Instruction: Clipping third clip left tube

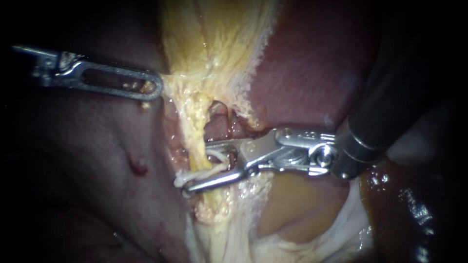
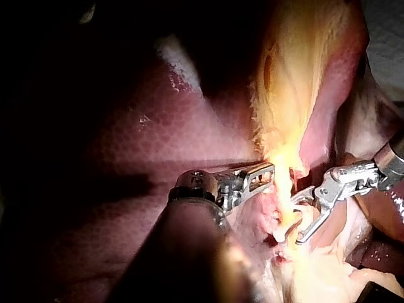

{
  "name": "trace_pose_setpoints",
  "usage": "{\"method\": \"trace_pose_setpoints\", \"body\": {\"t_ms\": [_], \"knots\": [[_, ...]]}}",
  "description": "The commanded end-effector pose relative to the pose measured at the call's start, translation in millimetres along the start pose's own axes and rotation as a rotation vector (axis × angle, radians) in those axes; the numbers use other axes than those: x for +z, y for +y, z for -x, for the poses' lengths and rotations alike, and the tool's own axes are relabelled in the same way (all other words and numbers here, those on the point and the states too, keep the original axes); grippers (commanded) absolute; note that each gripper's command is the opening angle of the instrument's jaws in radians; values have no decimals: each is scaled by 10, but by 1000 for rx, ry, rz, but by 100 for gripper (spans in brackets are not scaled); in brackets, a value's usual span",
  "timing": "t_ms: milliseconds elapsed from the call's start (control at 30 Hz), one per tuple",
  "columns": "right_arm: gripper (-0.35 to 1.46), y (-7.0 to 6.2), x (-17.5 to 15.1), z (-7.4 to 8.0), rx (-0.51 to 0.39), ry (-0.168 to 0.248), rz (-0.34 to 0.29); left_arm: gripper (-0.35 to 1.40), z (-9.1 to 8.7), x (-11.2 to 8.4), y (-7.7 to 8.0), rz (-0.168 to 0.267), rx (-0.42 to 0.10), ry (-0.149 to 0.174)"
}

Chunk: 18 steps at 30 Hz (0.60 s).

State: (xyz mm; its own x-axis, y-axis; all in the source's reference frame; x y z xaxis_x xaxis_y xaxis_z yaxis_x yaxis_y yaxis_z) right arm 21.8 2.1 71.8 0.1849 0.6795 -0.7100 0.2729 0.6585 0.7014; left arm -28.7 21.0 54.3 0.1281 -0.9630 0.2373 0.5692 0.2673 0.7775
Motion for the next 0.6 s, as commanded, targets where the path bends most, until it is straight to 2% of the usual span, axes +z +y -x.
{"method": "trace_pose_setpoints", "body": {"t_ms": [33, 233, 600], "knots": [[49, 1, 1, 0, -2, 3, -4, -35, 0, 0, 0, 0, -1, 0], [49, 6, 12, -1, 12, 52, -25, -35, 0, 1, 0, 1, -1, 0], [48, 14, 17, -5, 27, 97, -33, -35, -1, 3, 0, 4, 0, -3]]}}
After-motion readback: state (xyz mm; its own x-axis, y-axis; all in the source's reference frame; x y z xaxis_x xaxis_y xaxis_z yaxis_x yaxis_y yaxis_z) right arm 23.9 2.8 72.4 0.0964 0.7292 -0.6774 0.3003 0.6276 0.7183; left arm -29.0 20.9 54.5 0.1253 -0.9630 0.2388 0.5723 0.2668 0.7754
